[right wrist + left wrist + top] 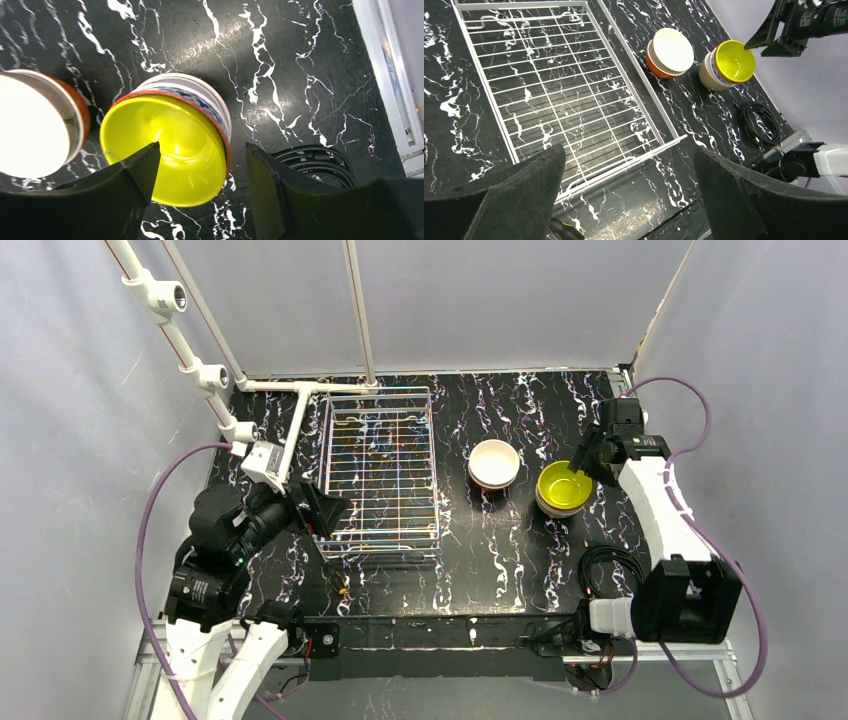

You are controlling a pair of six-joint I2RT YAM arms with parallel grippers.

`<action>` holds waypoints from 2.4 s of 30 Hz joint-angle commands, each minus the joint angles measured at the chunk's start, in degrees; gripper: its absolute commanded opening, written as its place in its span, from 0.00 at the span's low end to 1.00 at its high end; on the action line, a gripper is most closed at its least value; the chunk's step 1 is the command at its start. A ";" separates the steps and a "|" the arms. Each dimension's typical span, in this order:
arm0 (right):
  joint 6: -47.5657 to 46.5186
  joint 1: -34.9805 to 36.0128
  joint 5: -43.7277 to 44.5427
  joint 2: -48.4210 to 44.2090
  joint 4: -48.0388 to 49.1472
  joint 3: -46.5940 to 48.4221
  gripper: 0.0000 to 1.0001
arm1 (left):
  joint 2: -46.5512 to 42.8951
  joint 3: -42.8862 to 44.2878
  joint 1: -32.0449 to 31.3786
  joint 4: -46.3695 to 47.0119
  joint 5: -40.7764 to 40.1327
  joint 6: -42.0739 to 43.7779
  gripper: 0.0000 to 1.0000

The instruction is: Load the bowls into the dish rack

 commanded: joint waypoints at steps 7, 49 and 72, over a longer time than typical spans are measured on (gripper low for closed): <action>-1.57 -0.22 -1.29 5.87 3.95 -1.60 0.39 | 1.57 2.41 -1.06 -2.74 -4.85 -0.86 0.98; -4.54 10.16 -17.40 2.34 11.12 -4.94 0.66 | 2.38 -1.22 -1.23 -1.78 4.01 -8.24 0.98; -2.37 10.09 -22.11 6.04 5.65 2.81 0.15 | 1.54 -2.43 -1.24 -2.17 4.03 -9.04 0.98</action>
